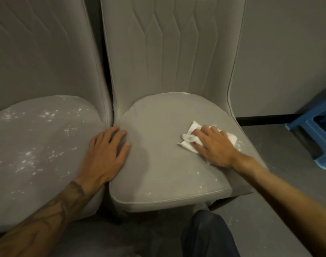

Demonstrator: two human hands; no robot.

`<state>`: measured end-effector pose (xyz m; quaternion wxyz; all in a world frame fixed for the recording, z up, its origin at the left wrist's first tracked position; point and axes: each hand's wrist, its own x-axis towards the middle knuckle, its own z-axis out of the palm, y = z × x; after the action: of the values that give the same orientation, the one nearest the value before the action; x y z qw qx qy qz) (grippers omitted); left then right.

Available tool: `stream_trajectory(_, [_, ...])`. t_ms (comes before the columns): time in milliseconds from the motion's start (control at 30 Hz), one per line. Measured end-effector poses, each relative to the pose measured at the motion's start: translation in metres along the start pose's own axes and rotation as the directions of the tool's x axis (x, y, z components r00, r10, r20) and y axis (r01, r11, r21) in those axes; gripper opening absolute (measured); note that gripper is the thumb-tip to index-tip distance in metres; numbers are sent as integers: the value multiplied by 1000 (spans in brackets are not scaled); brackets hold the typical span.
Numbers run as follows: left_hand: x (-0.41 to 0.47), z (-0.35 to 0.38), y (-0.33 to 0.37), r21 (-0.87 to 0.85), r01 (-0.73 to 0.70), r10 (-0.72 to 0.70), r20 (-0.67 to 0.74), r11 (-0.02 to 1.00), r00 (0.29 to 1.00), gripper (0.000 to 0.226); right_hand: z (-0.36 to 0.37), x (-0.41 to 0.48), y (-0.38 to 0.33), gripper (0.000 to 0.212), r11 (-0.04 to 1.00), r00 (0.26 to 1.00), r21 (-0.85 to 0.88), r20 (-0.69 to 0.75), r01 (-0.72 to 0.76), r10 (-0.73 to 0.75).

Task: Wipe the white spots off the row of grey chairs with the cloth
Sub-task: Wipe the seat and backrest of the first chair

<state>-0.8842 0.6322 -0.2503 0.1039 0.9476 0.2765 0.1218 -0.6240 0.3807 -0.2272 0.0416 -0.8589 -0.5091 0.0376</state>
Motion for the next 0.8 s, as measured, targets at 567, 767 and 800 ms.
stream_trajectory(567, [3,5,-5,-3,-22,22,-10,1000,1000,55,3,-27,33,38,991,993,97,-55,-94,100])
stream_trajectory(767, [4,7,-6,13,-32,33,-27,999,999,52,-10,-13,57,30,946,950,162,-87,-282,299])
stream_trajectory(800, [4,7,-6,12,-31,31,-28,999,999,52,-7,-16,50,31,945,951,180,-97,-273,294])
